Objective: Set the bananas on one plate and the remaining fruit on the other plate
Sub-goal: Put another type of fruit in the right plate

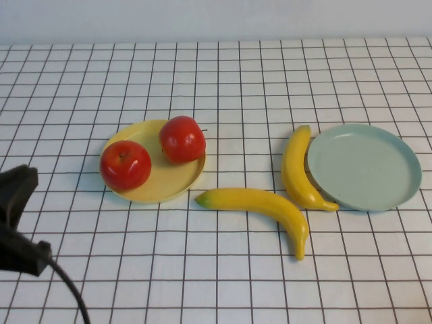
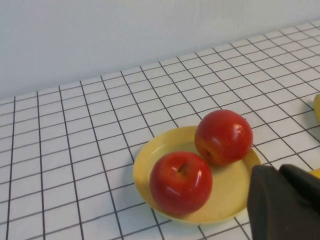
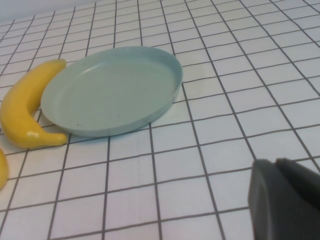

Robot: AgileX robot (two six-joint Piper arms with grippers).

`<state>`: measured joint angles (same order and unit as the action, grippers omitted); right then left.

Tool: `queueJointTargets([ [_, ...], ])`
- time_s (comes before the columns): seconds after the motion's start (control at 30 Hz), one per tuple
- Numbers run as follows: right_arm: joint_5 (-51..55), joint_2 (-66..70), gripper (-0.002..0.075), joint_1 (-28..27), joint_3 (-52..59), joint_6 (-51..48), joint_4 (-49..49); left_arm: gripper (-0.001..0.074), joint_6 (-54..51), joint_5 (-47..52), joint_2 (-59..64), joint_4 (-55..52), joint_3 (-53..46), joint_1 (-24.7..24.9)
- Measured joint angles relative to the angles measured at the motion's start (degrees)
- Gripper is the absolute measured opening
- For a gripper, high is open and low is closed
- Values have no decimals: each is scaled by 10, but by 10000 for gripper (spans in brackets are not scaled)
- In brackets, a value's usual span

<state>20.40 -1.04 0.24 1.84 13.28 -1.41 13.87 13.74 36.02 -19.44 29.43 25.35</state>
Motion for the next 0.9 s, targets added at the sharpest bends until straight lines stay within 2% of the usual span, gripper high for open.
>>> queueJointTargets([
  [0.2, 0, 0, -16, 0, 0, 0, 0, -2, 1, -79, -134, 64, -158, -89],
  [0.4, 0, 0, -16, 0, 0, 0, 0, -3, -5, -88, -304, 98, -271, -162],
  [0.5, 0, 0, -16, 0, 0, 0, 0, -3, -32, -66, -355, 117, -300, -191],
  [0.67, 0, 0, -16, 0, 0, 0, 0, -3, -112, -7, -365, 160, -308, -238],
  [0.9, 0, 0, -17, 0, 0, 0, 0, -3, -127, 56, -365, 190, -308, -246],
])
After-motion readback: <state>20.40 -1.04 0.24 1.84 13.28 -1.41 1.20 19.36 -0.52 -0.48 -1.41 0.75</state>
